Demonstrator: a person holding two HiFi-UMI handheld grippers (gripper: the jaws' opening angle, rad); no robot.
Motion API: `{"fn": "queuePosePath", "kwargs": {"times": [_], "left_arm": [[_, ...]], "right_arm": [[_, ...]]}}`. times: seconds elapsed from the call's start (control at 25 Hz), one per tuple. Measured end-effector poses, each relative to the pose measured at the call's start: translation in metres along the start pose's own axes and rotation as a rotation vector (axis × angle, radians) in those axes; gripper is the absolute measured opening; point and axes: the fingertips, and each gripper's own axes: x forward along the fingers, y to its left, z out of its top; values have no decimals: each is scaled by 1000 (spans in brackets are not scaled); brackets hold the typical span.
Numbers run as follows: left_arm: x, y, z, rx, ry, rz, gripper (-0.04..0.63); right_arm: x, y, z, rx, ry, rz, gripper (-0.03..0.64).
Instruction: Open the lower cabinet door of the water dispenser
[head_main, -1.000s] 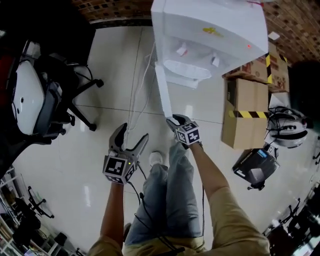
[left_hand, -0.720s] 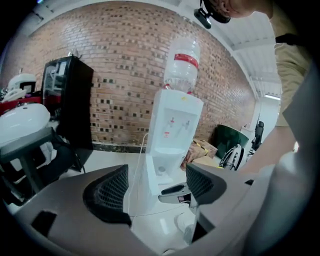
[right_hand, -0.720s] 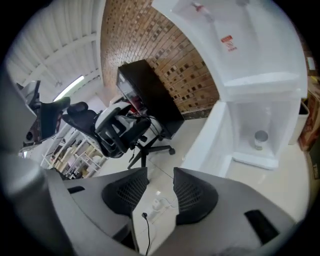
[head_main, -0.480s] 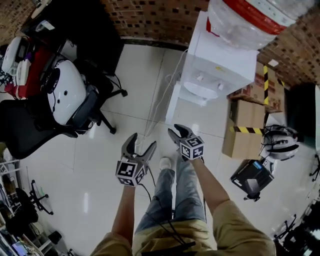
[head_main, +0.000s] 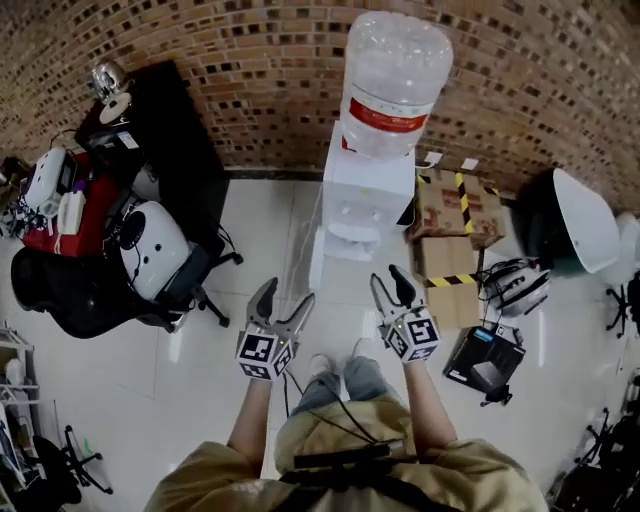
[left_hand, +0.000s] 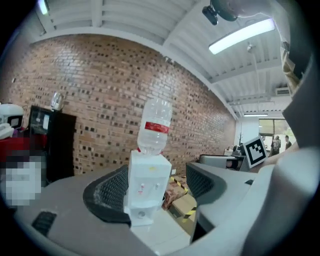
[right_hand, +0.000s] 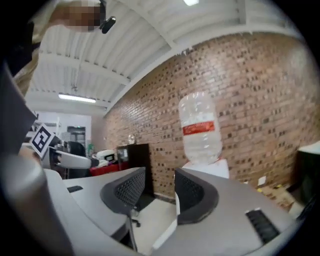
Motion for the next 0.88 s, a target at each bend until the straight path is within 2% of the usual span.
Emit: {"fn": "queuePosePath", "kwargs": {"times": [0.08, 0.16, 0.28, 0.36, 0.48, 0.64, 0.88], "left_arm": [[-7, -10, 36, 36, -56, -7, 344], [-14, -22, 61, 82, -99, 1, 344], [-19, -34, 87, 153, -165, 46, 343], [-17, -41, 96, 158, -192, 66, 342], [-10, -55, 98, 163, -193, 57, 342], [5, -78, 105, 196, -196, 40, 343], [15, -99, 108, 211, -179, 28, 344]], "right_arm": [[-28, -22, 39, -55, -57, -100, 207], [-56, -41, 67, -73, -105, -160, 233], [-90, -66, 98, -54, -186, -259, 337], [-107, -74, 112, -29, -228, -301, 410], [-124, -68, 122, -17, -255, -283, 414], [-132, -62, 126, -29, -239, -240, 413], [-132, -67, 129, -29, -246, -258, 403]]}}
